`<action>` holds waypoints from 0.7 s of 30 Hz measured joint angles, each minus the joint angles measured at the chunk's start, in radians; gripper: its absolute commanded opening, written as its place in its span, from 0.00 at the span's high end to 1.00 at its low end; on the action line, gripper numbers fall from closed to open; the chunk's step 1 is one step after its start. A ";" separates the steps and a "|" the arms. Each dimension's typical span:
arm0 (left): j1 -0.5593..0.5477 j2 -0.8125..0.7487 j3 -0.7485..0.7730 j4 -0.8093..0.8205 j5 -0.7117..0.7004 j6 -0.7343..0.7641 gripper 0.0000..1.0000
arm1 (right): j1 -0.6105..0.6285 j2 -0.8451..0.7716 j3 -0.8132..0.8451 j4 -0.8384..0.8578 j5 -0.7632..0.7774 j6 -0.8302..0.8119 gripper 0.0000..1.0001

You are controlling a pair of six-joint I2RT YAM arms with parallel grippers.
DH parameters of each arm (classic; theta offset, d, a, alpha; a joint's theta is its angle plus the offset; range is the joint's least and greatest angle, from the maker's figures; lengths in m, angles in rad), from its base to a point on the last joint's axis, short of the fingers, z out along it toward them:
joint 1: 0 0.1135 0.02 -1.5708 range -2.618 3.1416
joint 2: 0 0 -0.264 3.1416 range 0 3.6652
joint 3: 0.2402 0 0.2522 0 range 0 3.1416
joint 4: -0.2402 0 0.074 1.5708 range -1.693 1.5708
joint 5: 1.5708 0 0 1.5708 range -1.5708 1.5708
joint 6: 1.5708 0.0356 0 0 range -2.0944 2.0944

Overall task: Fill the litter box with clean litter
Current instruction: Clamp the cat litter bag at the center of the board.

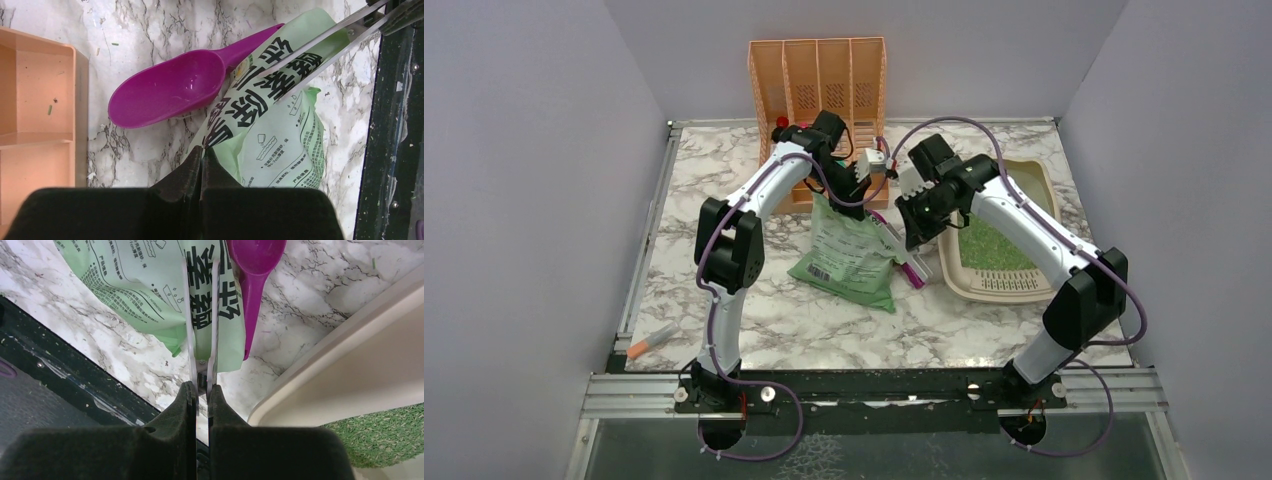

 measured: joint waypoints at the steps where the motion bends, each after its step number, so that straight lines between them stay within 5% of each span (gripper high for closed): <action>1: 0.000 0.000 0.003 -0.001 0.000 -0.001 1.00 | 0.000 -0.003 0.003 -0.002 0.000 0.000 0.91; 15: 0.010 0.000 0.024 -0.012 -0.002 -0.028 1.00 | 0.034 0.045 0.051 -0.032 0.054 0.003 0.84; 21: 0.011 0.000 0.023 -0.010 -0.013 -0.032 1.00 | 0.036 0.048 0.051 -0.026 0.060 0.004 0.63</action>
